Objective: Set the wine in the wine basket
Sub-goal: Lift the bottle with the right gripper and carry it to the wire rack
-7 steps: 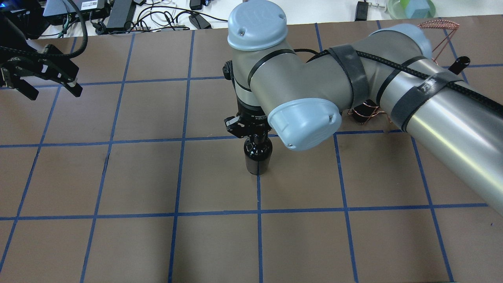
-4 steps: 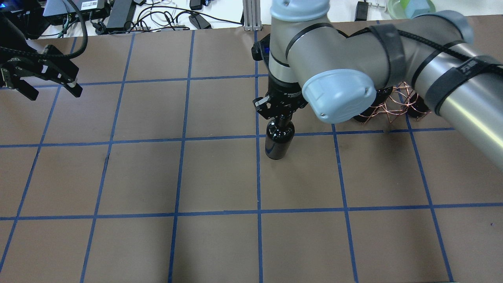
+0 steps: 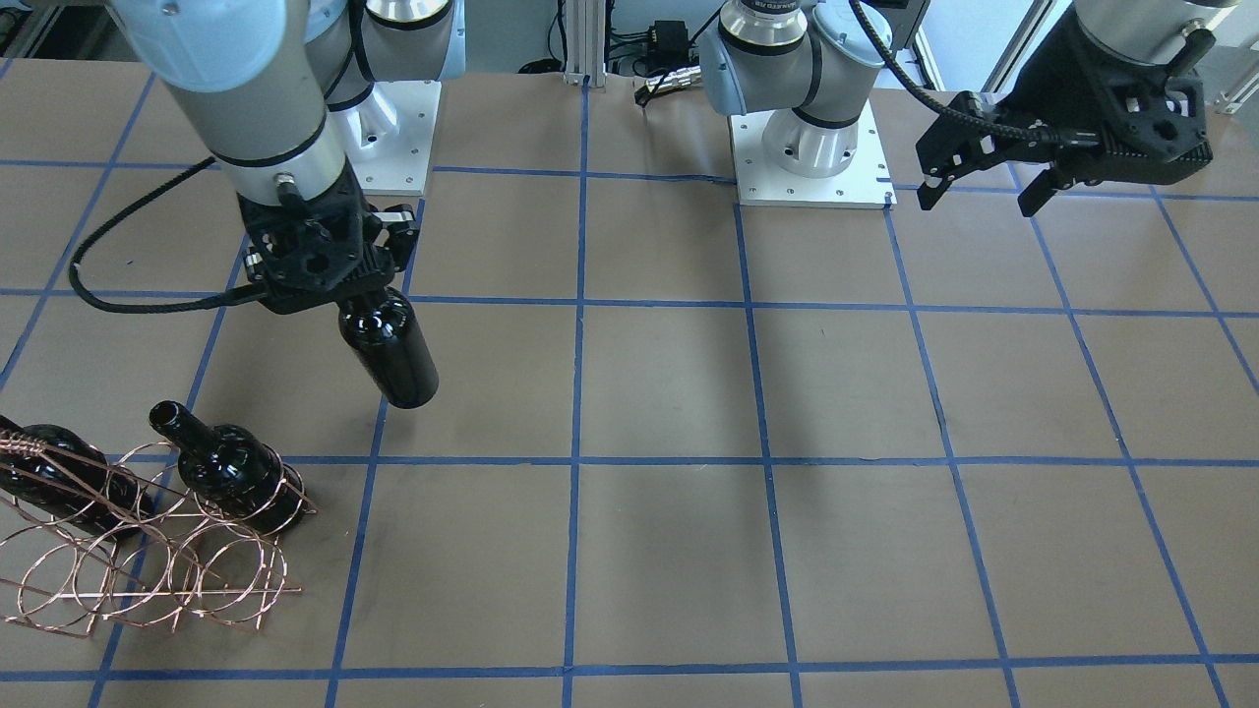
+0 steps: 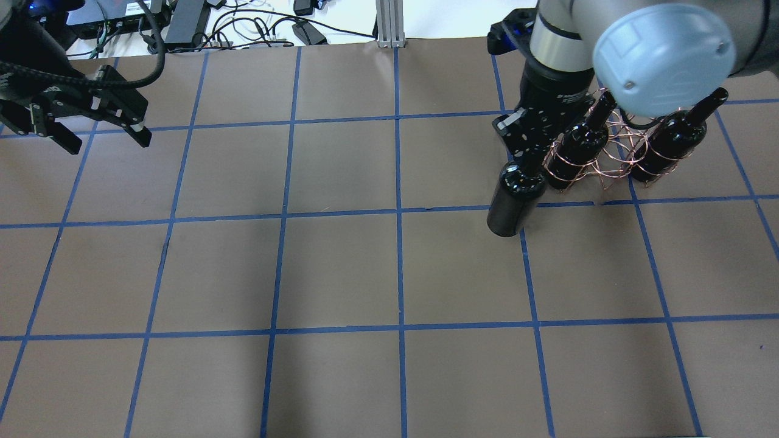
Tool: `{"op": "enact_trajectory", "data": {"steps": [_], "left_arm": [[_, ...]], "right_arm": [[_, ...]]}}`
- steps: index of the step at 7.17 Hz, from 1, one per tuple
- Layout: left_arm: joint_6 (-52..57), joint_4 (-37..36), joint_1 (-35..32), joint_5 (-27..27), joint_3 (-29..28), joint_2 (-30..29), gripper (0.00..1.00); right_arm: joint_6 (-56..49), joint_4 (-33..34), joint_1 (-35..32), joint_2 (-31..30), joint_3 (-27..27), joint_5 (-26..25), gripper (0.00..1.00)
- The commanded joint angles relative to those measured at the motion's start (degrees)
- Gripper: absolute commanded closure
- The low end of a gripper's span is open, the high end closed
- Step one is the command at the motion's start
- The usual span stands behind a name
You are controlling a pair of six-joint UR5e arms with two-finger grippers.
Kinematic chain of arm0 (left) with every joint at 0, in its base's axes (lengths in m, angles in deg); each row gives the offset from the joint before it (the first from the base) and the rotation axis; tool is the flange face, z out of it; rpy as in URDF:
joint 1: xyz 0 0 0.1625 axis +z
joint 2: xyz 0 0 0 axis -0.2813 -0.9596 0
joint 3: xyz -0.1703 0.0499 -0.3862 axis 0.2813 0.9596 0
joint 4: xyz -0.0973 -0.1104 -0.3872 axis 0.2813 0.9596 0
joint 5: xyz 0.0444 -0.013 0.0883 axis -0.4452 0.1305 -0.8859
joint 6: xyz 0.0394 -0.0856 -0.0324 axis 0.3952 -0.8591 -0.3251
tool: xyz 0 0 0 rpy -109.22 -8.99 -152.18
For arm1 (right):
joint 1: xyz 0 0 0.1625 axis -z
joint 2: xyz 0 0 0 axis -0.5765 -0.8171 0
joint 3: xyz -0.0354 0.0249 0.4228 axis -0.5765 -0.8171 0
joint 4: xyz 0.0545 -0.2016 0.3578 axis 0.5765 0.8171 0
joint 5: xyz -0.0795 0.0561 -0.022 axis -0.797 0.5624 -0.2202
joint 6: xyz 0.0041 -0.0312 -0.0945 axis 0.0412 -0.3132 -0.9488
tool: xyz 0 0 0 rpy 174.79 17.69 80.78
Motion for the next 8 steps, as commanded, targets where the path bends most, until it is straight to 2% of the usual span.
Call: {"op": "enact_trajectory", "data": {"steps": [1,3,5,8], "left_arm": [[-8.5,-4.4,-6.8,-0.5,0.0,-0.8,0.0],[-13.7,-7.5,-12.8,-0.8,0.0,-1.9,0.0],[-13.7,-8.5,-13.8,-2.2,0.1,-2.3,0.0],[-13.8,-10.0,-14.0,-2.1,0.1,-2.9,0.0]], "right_arm": [[-8.1,-4.7,7.0,-3.3,-0.2,-1.6,1.0],[-16.0,-4.9,13.0,-3.7,-1.9,-4.4,1.0],[-22.6,-5.3,18.4,-3.8,-4.0,-5.1,1.0],[-23.9,-4.9,19.9,-2.8,-7.9,-4.8,1.0]]}}
